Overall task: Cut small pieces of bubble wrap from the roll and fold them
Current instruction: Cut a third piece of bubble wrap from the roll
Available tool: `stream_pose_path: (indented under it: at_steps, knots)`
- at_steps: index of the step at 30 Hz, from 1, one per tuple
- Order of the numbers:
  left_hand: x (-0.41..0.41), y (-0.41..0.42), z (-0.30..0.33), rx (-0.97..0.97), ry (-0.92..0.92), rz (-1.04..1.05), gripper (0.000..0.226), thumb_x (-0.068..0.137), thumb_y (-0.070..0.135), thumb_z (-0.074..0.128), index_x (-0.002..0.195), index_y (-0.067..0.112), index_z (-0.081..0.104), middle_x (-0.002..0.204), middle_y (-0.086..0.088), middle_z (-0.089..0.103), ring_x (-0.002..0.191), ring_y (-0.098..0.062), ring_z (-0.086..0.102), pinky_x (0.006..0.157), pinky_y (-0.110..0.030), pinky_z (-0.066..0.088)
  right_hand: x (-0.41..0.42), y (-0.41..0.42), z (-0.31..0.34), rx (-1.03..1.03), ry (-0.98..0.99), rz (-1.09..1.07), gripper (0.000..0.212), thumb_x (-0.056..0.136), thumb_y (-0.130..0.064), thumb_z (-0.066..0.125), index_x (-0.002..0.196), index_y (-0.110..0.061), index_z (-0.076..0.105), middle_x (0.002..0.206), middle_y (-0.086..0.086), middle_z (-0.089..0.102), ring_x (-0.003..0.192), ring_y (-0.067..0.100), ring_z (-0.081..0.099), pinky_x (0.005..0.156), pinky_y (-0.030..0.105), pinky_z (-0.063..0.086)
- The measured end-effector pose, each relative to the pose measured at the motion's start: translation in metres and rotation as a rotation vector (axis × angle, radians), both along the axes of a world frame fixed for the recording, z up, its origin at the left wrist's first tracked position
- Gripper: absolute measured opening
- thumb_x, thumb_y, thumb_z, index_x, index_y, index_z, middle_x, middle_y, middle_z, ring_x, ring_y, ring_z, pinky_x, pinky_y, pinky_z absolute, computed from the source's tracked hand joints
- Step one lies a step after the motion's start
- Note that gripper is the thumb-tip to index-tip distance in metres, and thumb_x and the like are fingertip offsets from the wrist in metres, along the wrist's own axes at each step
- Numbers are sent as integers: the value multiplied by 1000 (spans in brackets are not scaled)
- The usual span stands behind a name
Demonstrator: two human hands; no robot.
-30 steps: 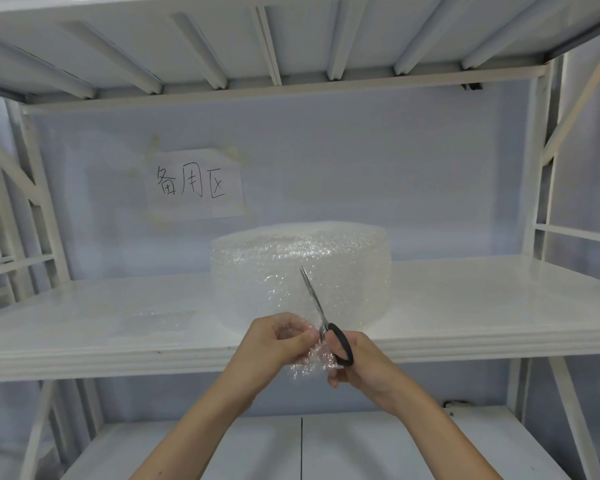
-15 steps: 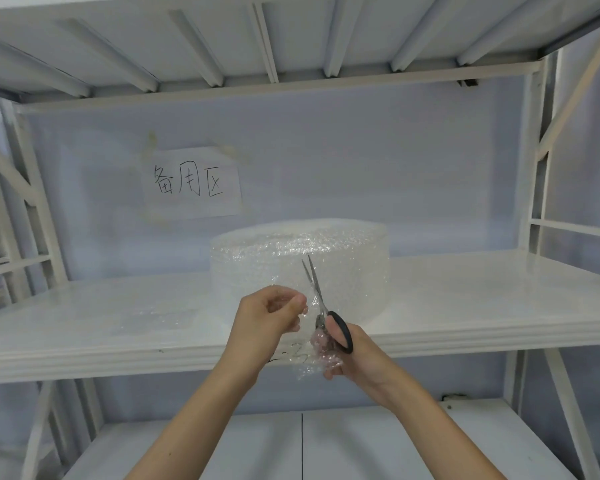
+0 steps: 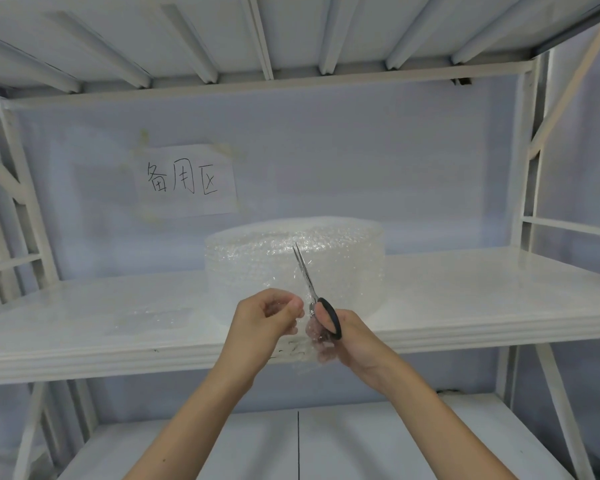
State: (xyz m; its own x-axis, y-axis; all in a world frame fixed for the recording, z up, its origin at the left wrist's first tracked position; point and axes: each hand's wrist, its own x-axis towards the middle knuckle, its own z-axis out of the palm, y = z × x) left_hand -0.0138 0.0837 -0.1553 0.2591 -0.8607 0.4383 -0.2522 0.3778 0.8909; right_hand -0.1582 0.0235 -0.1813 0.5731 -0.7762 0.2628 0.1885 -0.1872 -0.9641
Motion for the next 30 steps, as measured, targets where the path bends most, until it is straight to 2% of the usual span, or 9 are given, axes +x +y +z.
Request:
stream_pose_path:
  at_steps: [4, 10, 15, 18, 24, 26, 30]
  knots:
    - [2, 1, 0, -2, 10, -2, 7, 90, 11, 67, 87, 8, 72, 76, -2, 71, 64, -2, 64, 61, -15, 52, -4, 0, -1, 6, -22, 8, 43, 78, -53, 65, 60, -16, 54, 60, 0, 51, 49, 14, 44, 51, 25, 40]
    - [0, 4, -5, 10, 10, -27, 6, 89, 12, 67, 87, 9, 72, 74, 1, 72, 63, -2, 64, 61, -16, 53, -9, -1, -5, -20, -7, -18, 39, 80, -43, 63, 52, -16, 57, 58, 3, 51, 48, 17, 45, 50, 26, 41]
    - [-3, 6, -8, 20, 5, -42, 8, 88, 12, 68, 87, 5, 71, 74, -4, 70, 61, -8, 60, 62, -19, 55, -12, 0, -2, 8, 16, 45, 43, 79, -55, 58, 62, -16, 55, 60, -2, 51, 54, 15, 47, 53, 28, 42]
    - [-4, 9, -10, 19, 23, -44, 9, 89, 13, 67, 89, 5, 72, 74, -3, 70, 59, -8, 61, 61, -18, 54, -11, 2, 5, -5, 47, 36, 44, 82, -54, 54, 61, -16, 53, 60, -4, 51, 53, 14, 46, 54, 28, 42]
    - [3, 12, -9, 5, 11, -10, 6, 88, 15, 69, 86, 10, 72, 73, 0, 70, 60, -7, 62, 65, -22, 57, -10, 3, 4, 8, 9, 14, 43, 79, -46, 60, 53, -14, 48, 54, 1, 46, 50, 19, 41, 52, 26, 39]
    - [4, 12, -9, 6, 11, -9, 7, 88, 16, 69, 87, 10, 72, 74, -1, 70, 62, -7, 63, 67, -24, 58, -10, 3, 2, 7, 1, 41, 45, 77, -50, 64, 54, -14, 49, 56, 2, 47, 51, 19, 42, 52, 27, 41]
    - [3, 14, -10, 5, 21, -22, 8, 88, 13, 69, 86, 7, 72, 71, 2, 69, 62, -8, 61, 64, -23, 57, -11, 3, 4, 56, 22, 185, 59, 62, -72, 68, 65, -15, 51, 67, -2, 50, 58, 16, 44, 61, 31, 42]
